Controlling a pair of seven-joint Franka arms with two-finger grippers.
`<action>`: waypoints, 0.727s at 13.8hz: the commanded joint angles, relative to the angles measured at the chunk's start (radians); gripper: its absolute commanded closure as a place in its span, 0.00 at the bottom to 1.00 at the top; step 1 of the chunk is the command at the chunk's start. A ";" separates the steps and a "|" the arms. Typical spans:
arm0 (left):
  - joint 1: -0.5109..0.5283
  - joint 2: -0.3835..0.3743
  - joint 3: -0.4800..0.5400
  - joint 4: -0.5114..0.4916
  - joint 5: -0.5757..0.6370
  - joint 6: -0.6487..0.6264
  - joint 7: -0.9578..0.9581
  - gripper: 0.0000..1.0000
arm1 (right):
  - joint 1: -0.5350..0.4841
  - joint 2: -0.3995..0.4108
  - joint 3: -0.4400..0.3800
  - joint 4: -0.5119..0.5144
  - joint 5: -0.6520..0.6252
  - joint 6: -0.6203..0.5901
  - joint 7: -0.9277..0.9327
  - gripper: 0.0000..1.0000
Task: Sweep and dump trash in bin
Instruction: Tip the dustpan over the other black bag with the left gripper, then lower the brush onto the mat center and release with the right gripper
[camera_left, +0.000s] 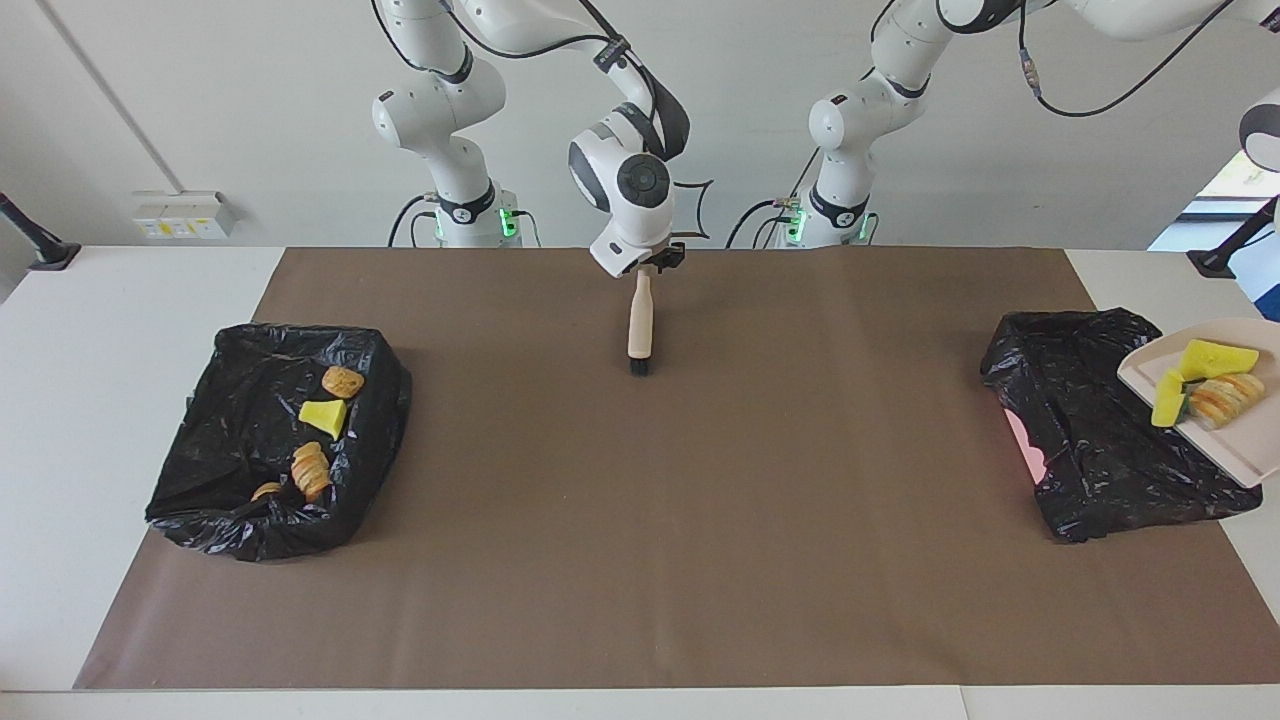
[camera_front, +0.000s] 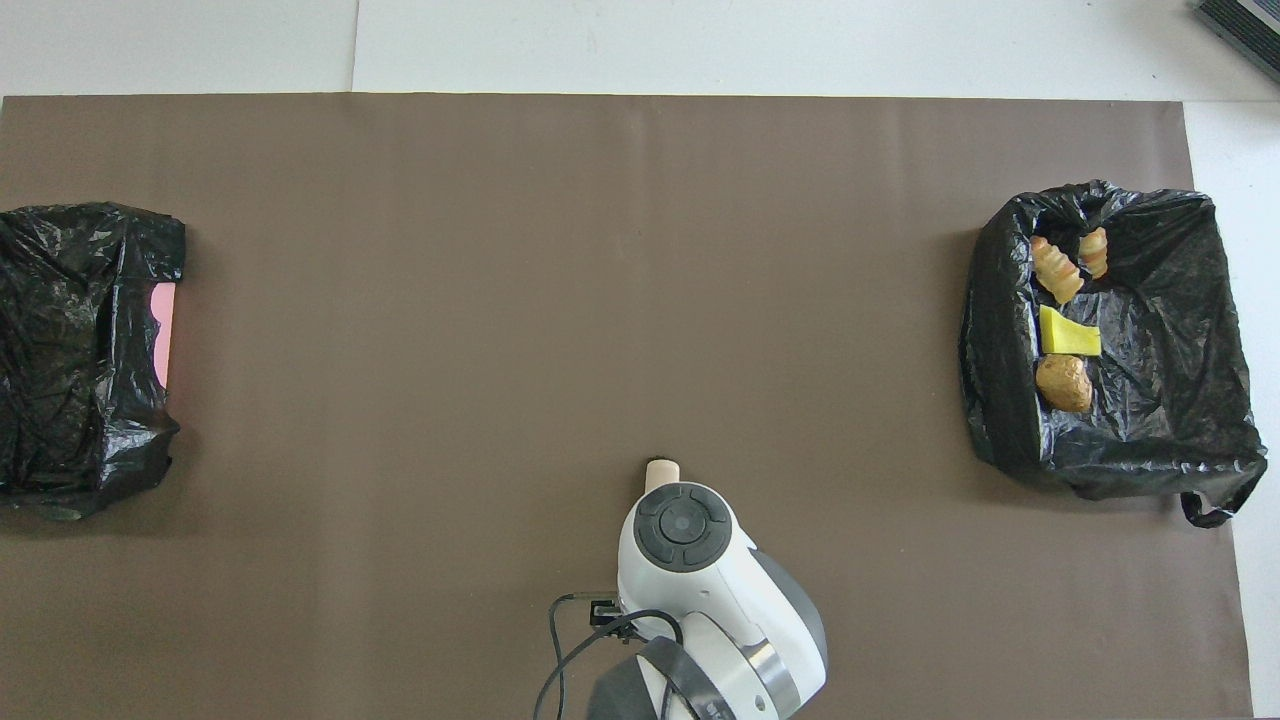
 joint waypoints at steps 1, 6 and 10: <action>-0.021 -0.004 0.007 0.005 0.115 -0.007 0.026 1.00 | -0.015 0.024 -0.003 0.053 -0.002 0.010 0.015 0.00; -0.101 -0.037 0.003 0.024 0.312 -0.076 0.024 1.00 | -0.185 0.024 -0.006 0.190 -0.149 0.017 -0.028 0.00; -0.118 -0.106 -0.017 0.016 0.255 -0.116 0.013 1.00 | -0.312 0.021 -0.006 0.298 -0.310 0.014 -0.181 0.00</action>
